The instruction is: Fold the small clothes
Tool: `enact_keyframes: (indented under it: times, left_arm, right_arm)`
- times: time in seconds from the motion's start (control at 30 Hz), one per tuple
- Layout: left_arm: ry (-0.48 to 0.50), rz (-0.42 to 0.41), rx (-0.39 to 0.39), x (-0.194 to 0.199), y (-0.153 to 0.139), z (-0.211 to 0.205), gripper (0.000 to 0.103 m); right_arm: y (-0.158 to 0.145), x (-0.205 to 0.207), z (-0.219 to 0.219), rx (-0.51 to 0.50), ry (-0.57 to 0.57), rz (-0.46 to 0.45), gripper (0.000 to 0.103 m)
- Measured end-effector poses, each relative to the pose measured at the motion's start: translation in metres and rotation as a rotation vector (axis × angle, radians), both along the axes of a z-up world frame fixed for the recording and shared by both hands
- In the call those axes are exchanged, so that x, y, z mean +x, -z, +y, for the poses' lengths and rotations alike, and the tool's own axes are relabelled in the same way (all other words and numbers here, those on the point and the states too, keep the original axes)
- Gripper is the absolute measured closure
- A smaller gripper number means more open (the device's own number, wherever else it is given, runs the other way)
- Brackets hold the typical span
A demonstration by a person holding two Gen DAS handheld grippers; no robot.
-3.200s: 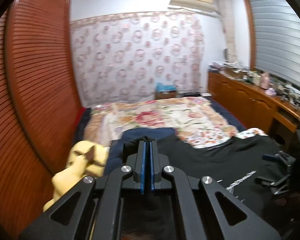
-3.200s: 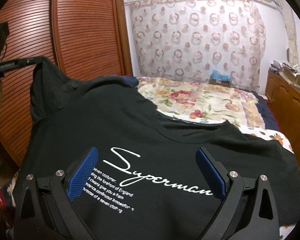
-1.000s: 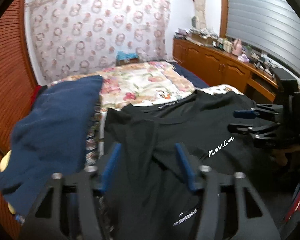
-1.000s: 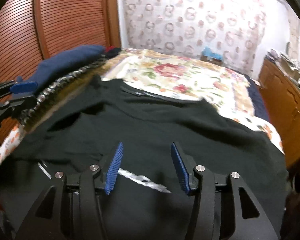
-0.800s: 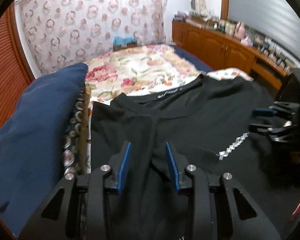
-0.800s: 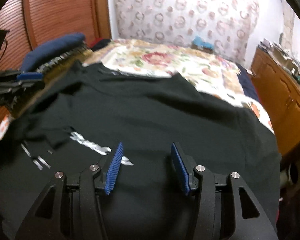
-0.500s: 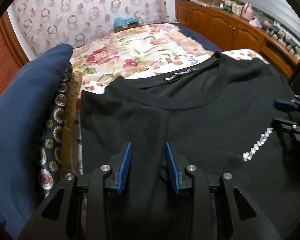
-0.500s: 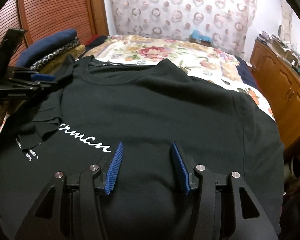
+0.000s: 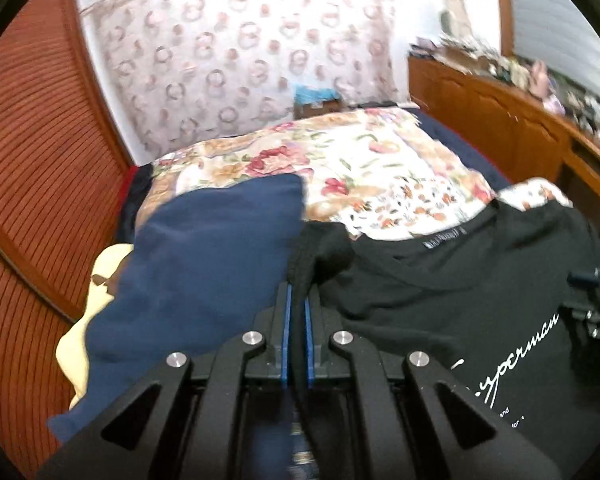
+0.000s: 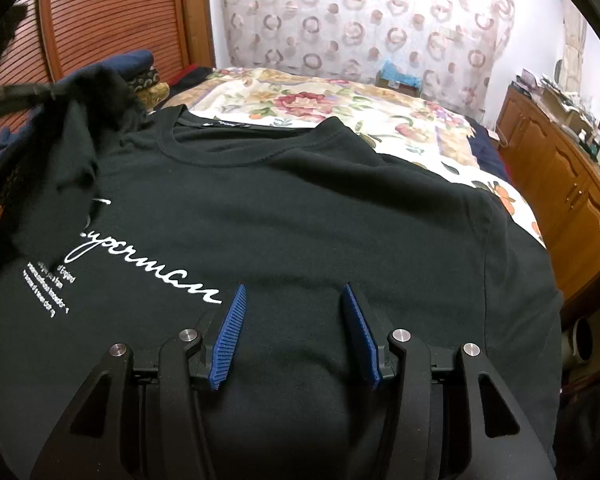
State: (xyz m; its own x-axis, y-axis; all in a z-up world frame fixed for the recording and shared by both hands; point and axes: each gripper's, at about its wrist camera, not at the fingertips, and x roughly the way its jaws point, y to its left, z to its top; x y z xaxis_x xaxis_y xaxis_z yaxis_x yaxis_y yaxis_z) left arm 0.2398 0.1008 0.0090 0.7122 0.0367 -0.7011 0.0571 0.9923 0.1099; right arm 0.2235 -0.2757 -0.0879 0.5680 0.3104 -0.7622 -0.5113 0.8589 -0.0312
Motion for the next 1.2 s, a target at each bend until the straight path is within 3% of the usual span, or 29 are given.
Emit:
enact_keyframes:
  times: [0.17,0.33,0.53,0.73,0.87,1.2]
  left_arm:
    - [0.032,0.014,-0.02,-0.006,0.001,0.007,0.096]
    - [0.068,-0.011,-0.013,-0.013,-0.001,-0.012,0.07]
    - [0.13,-0.044,-0.043,-0.033,-0.012,-0.03,0.052]
    - [0.193,-0.025,-0.096,-0.065,0.01,-0.057,0.05]
    - [0.228,0.012,-0.105,-0.077,0.031,-0.079,0.05]
    - [0.277,0.019,-0.108,-0.087,0.064,-0.13,0.05]
  right_arm:
    - [0.0,0.0,0.0,-0.003,0.0,-0.002,0.052]
    - [0.0,0.0,-0.003,-0.004,0.001,-0.003,0.051]
    - [0.0,0.0,-0.003,-0.004,0.0,-0.003,0.051]
    - [-0.004,0.0,-0.013,0.025,0.004,-0.004,0.051]
    - [-0.018,-0.015,-0.03,0.03,0.025,-0.068,0.051]
    - [-0.038,-0.041,-0.114,0.036,0.168,-0.131,0.051]
